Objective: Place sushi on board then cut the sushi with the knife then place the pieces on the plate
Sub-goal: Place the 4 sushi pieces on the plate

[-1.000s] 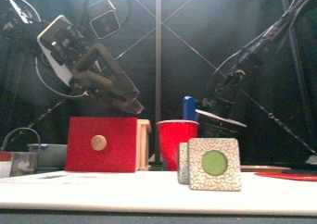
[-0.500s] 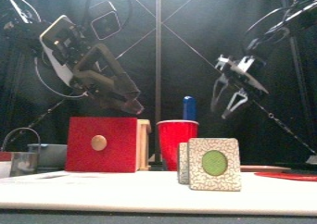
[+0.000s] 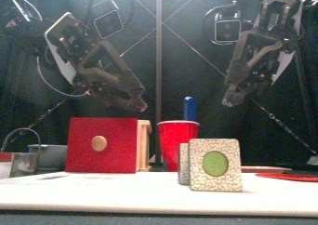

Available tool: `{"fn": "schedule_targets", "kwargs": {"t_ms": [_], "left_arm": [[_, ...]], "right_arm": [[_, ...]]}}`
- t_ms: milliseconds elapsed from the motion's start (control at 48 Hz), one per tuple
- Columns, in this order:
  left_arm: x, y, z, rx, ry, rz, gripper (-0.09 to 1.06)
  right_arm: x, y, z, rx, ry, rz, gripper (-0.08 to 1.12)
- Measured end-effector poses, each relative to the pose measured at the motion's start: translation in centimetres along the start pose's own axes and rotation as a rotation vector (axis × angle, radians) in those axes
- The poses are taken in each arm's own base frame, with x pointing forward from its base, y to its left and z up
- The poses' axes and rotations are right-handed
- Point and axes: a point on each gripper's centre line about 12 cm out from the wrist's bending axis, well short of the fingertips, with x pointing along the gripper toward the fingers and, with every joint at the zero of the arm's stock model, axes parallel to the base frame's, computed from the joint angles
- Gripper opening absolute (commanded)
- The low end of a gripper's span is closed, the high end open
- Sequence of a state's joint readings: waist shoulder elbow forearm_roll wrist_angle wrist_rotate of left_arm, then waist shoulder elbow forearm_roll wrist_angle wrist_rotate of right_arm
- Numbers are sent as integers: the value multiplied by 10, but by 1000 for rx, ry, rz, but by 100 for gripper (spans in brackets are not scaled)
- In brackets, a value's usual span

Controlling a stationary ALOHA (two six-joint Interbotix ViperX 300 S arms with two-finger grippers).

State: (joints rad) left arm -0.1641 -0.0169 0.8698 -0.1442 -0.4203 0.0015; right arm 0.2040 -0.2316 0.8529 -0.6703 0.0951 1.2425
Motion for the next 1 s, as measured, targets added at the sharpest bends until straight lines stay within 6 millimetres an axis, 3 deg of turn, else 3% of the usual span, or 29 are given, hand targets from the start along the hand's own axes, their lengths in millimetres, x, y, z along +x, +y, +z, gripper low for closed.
{"fn": "schedule_targets", "kwargs": {"t_ms": [229, 354, 562, 1000], "left_arm": [[1, 0, 3, 1, -8, -1, 86], [1, 0, 3, 1, -9, -1, 86], [0, -1, 5, 1, -14, -2, 86], [-13, -3, 21, 0, -73, -12, 86]], "right_arm": [[44, 20, -6, -71, 69, 0, 82], [59, 23, -2, -112, 73, -10, 82], [63, 23, 6, -194, 62, -42, 82], [77, 6, 0, -194, 96, -90, 82]]}}
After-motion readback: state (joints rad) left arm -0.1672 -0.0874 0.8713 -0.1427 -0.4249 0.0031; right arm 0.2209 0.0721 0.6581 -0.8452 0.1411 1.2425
